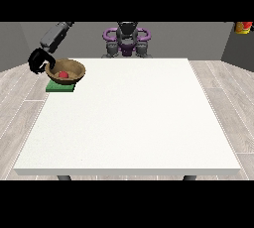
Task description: Pick the cup and pour the ball into the bowl, then pick the bowl and place it on the pad
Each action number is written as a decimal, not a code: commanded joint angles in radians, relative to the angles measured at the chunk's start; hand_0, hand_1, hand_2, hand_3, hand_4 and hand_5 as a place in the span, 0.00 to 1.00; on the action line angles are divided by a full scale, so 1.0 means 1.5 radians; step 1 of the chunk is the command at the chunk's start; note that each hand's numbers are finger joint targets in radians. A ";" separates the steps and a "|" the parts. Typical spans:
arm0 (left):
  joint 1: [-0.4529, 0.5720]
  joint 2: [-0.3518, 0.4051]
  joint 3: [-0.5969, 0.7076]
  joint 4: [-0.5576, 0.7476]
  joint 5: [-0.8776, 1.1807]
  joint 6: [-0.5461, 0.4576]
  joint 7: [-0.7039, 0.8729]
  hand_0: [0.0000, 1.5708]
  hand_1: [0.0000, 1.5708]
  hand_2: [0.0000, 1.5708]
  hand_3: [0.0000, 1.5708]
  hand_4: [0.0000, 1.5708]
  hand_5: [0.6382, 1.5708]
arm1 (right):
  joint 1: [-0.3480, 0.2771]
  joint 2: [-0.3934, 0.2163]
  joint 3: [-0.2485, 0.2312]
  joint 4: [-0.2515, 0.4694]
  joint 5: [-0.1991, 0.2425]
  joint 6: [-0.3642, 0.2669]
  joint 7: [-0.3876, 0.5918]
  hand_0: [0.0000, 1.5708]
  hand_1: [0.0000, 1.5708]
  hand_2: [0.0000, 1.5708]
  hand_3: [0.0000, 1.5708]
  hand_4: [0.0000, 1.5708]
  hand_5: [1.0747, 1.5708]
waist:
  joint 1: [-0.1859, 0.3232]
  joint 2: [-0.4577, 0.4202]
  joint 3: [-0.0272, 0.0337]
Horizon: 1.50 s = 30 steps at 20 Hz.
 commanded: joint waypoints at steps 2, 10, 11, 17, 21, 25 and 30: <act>0.019 0.011 0.000 0.005 0.009 -0.015 -0.002 0.00 0.00 0.00 0.00 0.76 0.99 | 0.000 -0.031 -0.019 0.047 0.007 -0.032 0.014 1.00 1.00 1.00 0.74 0.12 0.97 | 0.005 -0.009 -0.0002; 0.012 0.017 0.003 0.042 -0.001 -0.002 -0.061 0.00 0.00 0.00 0.00 0.76 0.99 | -0.053 -0.021 -0.025 0.047 0.003 -0.074 -0.019 0.93 0.93 0.88 0.51 0.00 0.94 | -0.006 0.022 -0.0005; 0.015 0.023 0.000 0.019 0.000 0.014 -0.030 0.00 0.00 0.00 0.00 0.76 0.99 | -0.031 -0.001 -0.025 0.067 0.010 -0.091 -0.047 0.92 0.92 0.89 0.51 0.00 0.93 | -0.001 0.006 -0.0001; 0.010 0.035 -0.010 0.040 0.001 -0.012 -0.054 0.00 0.00 0.00 0.00 0.76 0.99 | -0.088 0.001 -0.016 0.061 0.019 -0.128 -0.043 0.88 0.88 0.85 0.46 0.00 0.93 | 0.023 0.021 -0.0001; 0.026 0.052 0.007 0.059 0.013 -0.030 -0.065 0.00 0.00 0.00 0.00 0.76 1.00 | -0.062 -0.025 0.003 0.087 0.031 -0.066 -0.042 0.41 0.41 0.44 0.64 0.00 0.80 | 0.023 0.025 -0.0004; 0.000 0.058 0.007 0.050 0.020 -0.013 -0.067 0.00 0.00 0.00 0.00 0.77 1.00 | -0.097 -0.043 0.023 0.097 0.049 -0.042 -0.038 0.00 0.00 0.00 0.00 0.00 0.68 | 0.025 0.052 -0.0002; -0.002 0.009 -0.036 0.021 0.011 0.031 -0.014 0.00 0.00 0.00 0.00 0.76 1.00 | -0.135 -0.078 0.049 0.103 0.068 -0.018 0.052 0.00 0.00 0.00 0.00 0.00 0.66 | 0.005 -0.026 -0.0008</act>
